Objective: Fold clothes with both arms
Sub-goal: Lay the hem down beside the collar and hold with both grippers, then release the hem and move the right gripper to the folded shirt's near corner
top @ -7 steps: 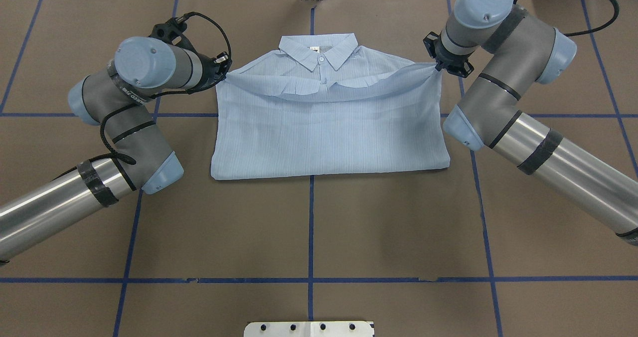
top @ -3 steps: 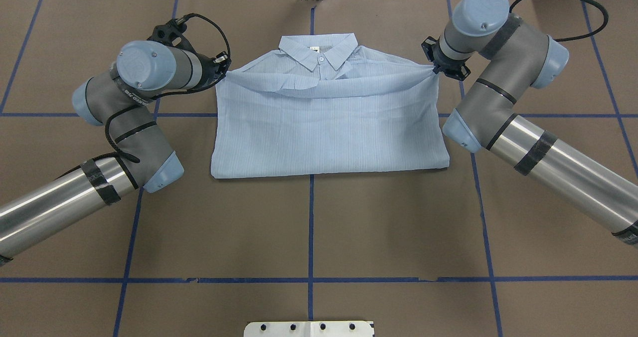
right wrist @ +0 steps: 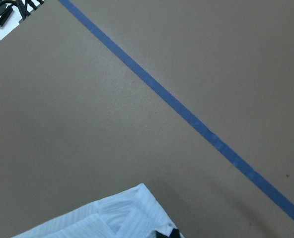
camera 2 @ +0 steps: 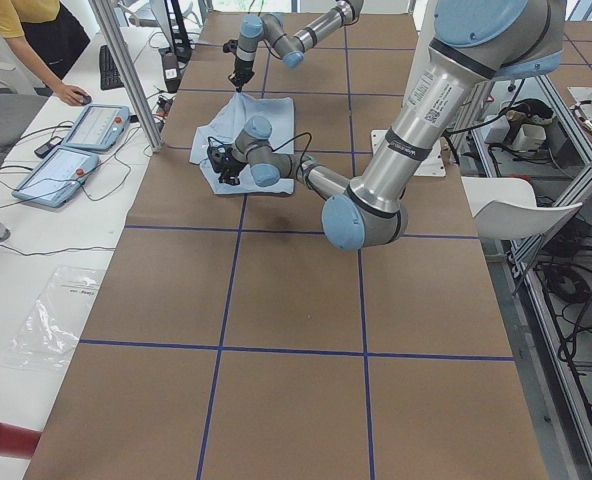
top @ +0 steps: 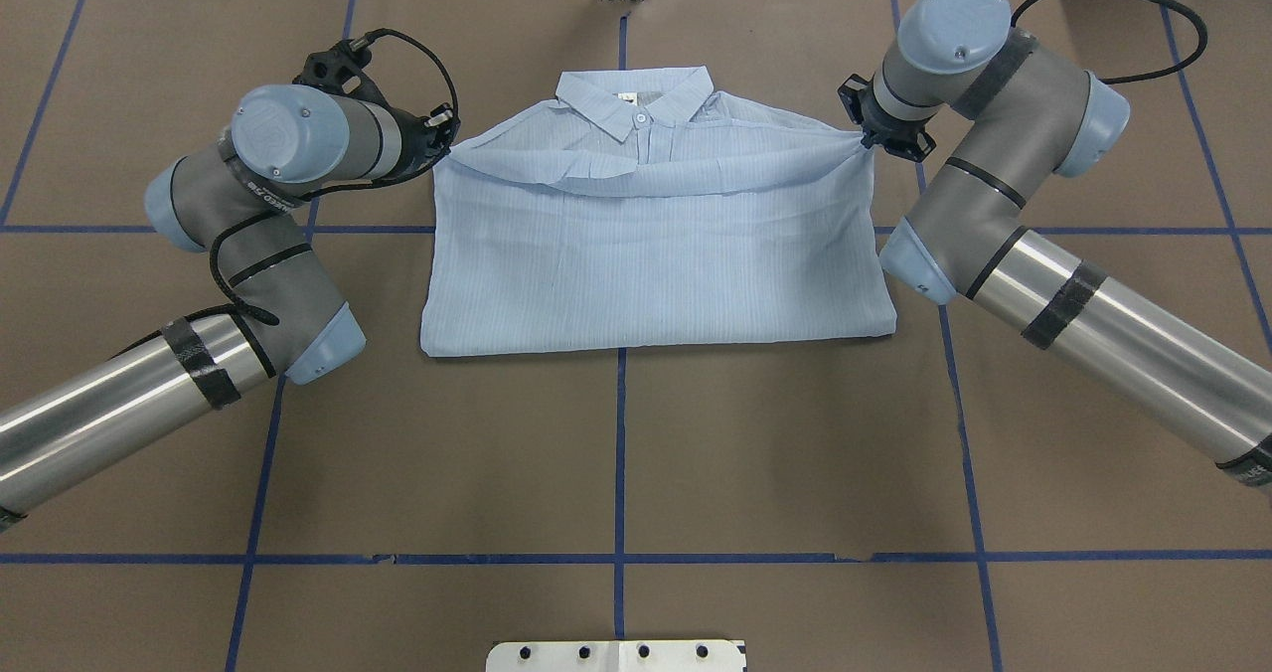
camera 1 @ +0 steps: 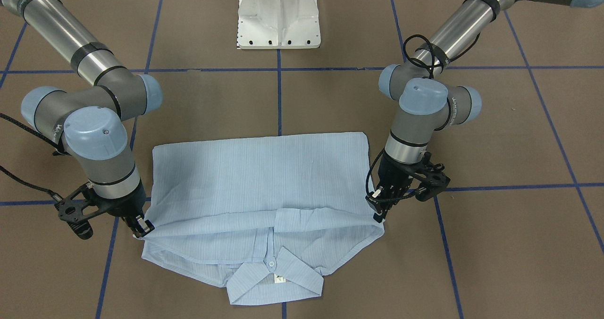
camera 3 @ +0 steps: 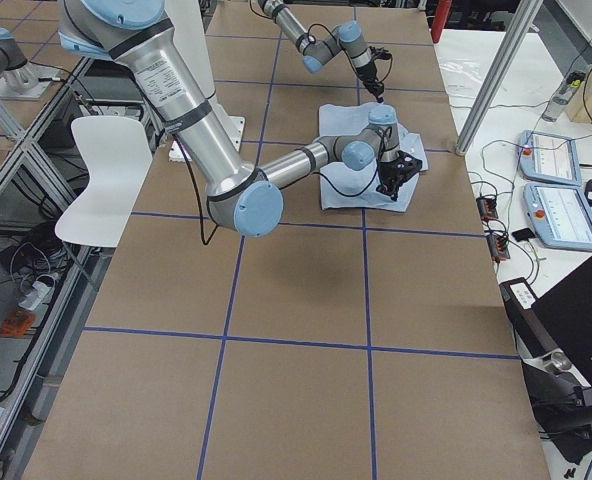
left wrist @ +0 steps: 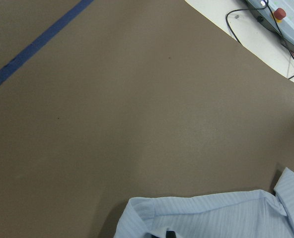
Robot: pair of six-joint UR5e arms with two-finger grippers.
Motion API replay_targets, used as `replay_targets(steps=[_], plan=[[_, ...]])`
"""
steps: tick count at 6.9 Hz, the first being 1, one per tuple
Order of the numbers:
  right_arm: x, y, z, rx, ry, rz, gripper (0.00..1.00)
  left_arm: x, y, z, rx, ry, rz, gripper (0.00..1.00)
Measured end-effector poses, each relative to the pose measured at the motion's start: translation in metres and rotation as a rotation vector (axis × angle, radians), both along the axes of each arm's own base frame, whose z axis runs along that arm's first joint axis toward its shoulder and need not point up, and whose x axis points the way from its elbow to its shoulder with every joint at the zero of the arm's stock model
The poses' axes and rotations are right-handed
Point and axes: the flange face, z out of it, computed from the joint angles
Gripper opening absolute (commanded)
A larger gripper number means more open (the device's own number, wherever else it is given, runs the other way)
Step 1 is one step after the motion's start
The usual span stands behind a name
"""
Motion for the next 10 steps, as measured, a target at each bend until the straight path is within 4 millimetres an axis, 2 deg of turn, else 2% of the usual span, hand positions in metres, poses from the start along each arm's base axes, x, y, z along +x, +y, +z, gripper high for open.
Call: replay_targets(steps=[1, 2, 3, 4, 5, 7, 8, 10], plan=[[-0.003, -0.002, 0.000, 0.011, -0.002, 0.002, 1.00, 0.002, -0.003, 0.005, -0.008, -0.009, -0.002, 1.00], [-0.007, -0.004, -0.004, 0.026, -0.007, 0.005, 1.00, 0.003, -0.005, 0.008, -0.010, -0.018, -0.006, 1.00], [-0.006, -0.004, -0.017, 0.041, -0.024, 0.007, 1.00, -0.002, -0.009, 0.007, 0.000, -0.023, -0.012, 1.00], [0.002, 0.003, -0.036, 0.059, -0.061, 0.003, 1.00, -0.013, -0.014, 0.000, 0.031, -0.033, -0.009, 1.00], [0.015, 0.023, -0.046, 0.074, -0.102, -0.008, 1.00, -0.020, -0.016, -0.007, 0.068, -0.043, 0.002, 1.00], [0.028, 0.097, -0.026, 0.057, -0.153, -0.035, 1.00, -0.027, -0.013, -0.018, 0.115, -0.026, 0.006, 1.00], [0.026, 0.126, -0.014, 0.017, -0.174, -0.027, 1.00, -0.029, -0.012, -0.019, 0.123, -0.018, 0.004, 1.00], [0.014, 0.154, 0.004, -0.087, -0.228, 0.041, 0.89, -0.030, -0.012, -0.016, 0.123, -0.022, -0.003, 1.00]])
